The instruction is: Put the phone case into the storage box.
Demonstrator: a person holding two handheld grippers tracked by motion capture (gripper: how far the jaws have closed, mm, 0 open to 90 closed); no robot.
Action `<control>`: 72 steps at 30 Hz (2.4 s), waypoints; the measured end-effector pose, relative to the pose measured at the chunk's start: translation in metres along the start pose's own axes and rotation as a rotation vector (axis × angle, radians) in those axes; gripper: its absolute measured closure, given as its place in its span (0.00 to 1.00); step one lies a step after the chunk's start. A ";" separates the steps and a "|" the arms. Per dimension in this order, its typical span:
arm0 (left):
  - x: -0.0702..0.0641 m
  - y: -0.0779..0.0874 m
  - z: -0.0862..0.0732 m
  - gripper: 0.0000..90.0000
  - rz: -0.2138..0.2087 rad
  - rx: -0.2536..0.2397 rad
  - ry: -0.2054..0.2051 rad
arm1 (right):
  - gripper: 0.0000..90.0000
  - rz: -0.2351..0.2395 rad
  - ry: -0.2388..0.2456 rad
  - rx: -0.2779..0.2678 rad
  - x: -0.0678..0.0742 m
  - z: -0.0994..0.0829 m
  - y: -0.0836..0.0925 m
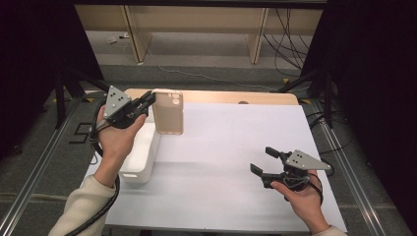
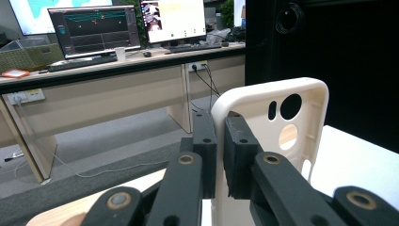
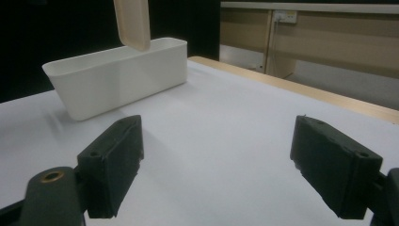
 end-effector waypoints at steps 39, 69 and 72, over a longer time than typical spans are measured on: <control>0.018 0.010 0.006 0.94 0.039 -0.016 0.001 | 0.21 0.002 0.010 -0.007 0.001 -0.001 -0.002; 0.033 0.017 0.006 0.94 0.077 -0.021 -0.002 | 0.21 0.003 0.015 0.006 0.001 -0.003 -0.002; 0.035 0.018 0.006 0.94 0.080 -0.025 0.002 | 0.21 0.002 0.019 0.006 0.001 -0.003 -0.002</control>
Point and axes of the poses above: each handheld gripper's, and its own axes: y roughly backward along the jaws, z roughly out of its top, x roughly to its left, the point moved 10 cm from there along -y, roughly forward along the jaws, and after that the axes turned 14 degrees about -z, right-handed, at the moved point
